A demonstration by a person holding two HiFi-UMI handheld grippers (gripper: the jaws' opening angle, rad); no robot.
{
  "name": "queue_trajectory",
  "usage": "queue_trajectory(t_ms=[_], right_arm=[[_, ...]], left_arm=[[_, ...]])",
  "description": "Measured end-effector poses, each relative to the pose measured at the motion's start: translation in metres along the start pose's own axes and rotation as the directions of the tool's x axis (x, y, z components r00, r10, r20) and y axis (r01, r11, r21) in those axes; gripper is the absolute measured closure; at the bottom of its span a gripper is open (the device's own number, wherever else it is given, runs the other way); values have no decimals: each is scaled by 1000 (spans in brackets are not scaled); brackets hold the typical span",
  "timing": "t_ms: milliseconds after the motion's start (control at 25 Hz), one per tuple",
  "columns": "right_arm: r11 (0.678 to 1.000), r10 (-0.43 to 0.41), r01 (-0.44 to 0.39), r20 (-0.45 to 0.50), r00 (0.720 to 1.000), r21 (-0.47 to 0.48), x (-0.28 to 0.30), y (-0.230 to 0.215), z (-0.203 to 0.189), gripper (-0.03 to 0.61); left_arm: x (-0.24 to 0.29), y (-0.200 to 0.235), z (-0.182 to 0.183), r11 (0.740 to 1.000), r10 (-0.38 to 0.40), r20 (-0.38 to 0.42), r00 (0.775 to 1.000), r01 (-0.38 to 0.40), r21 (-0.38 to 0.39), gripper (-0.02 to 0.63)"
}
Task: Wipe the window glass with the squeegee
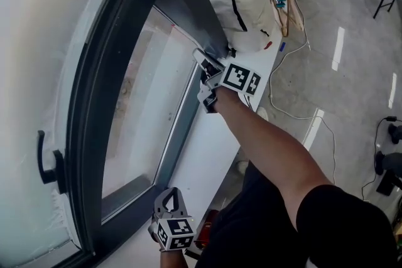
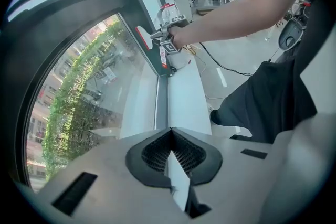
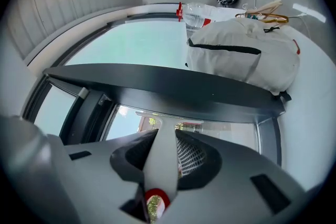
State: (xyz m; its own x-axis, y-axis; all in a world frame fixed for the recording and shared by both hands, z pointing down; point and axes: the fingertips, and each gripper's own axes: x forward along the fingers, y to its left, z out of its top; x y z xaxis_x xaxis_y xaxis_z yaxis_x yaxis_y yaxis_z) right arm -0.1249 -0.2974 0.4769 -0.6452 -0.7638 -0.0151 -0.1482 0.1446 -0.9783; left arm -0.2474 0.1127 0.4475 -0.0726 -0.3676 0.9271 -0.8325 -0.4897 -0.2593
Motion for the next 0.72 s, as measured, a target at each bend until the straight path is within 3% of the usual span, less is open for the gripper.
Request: queue_trajectory(t_ms=[400, 720], right_arm=[[1000, 1, 0, -22, 1000, 18, 37, -17, 9, 491], [1000, -8, 9, -29, 1000, 12, 48, -17, 9, 491]], left_arm=[[16, 15, 23, 999, -5, -18, 1000, 4, -33, 614], [17, 18, 19, 999, 1, -20, 1000, -2, -43, 614]])
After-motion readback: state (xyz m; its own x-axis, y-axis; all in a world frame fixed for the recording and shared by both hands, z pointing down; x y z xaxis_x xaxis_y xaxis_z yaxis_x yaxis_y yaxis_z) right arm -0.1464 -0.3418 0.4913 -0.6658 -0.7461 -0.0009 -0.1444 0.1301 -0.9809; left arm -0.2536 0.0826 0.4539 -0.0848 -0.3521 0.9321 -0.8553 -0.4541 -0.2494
